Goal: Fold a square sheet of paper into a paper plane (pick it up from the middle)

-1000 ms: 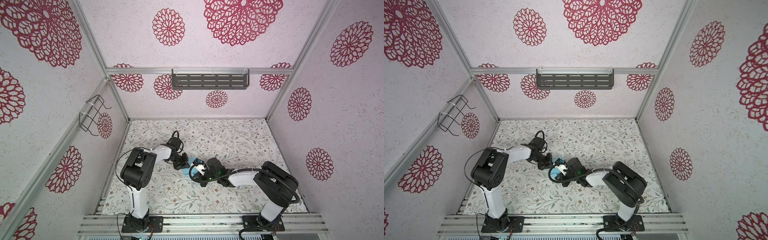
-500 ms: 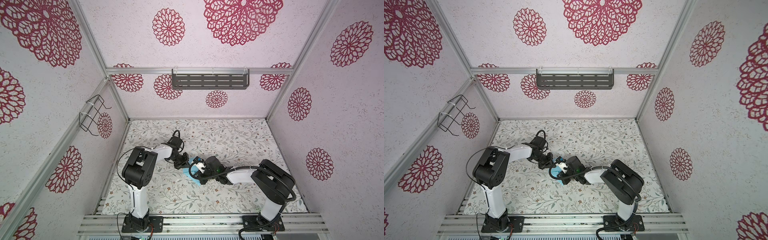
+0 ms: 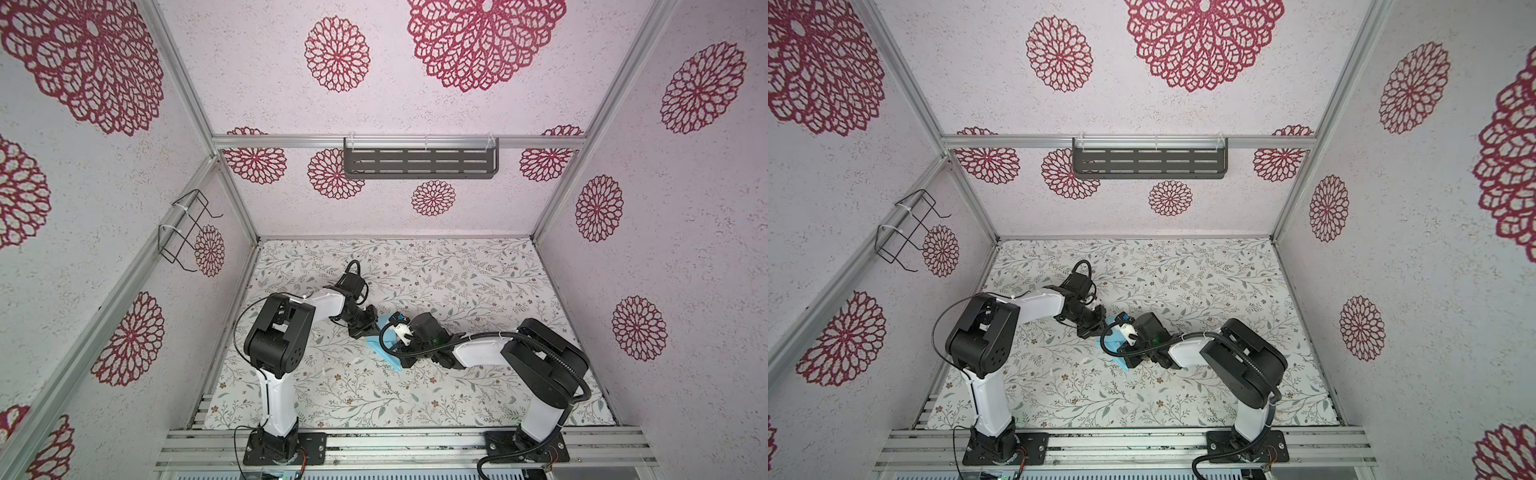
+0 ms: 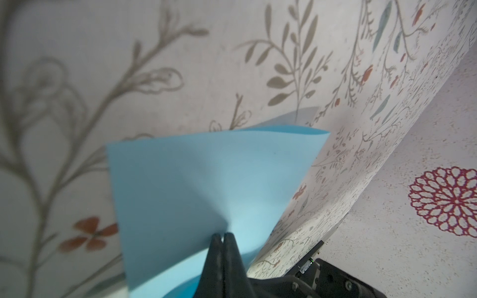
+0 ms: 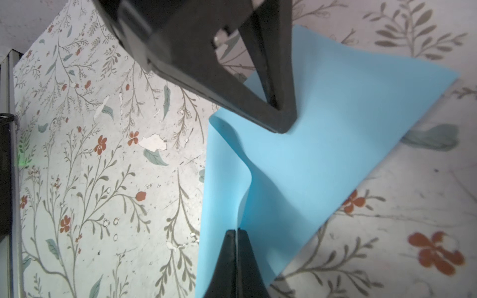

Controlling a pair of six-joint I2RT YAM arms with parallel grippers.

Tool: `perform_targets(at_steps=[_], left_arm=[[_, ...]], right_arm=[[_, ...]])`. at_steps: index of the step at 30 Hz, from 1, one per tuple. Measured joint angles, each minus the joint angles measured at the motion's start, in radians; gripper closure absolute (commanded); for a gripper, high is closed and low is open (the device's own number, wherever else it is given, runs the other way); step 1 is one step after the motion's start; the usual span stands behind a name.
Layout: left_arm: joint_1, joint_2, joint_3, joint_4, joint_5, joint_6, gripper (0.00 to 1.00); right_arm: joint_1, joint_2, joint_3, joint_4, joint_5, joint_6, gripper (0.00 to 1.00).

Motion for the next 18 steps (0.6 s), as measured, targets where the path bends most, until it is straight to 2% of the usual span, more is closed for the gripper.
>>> perform_targets(at_steps=[18], left_arm=[[-0.001, 0.0, 0.0, 0.003, -0.002, -0.003, 0.99]], right_arm=[[-0.005, 0.0, 0.002, -0.007, -0.01, 0.055, 0.92]])
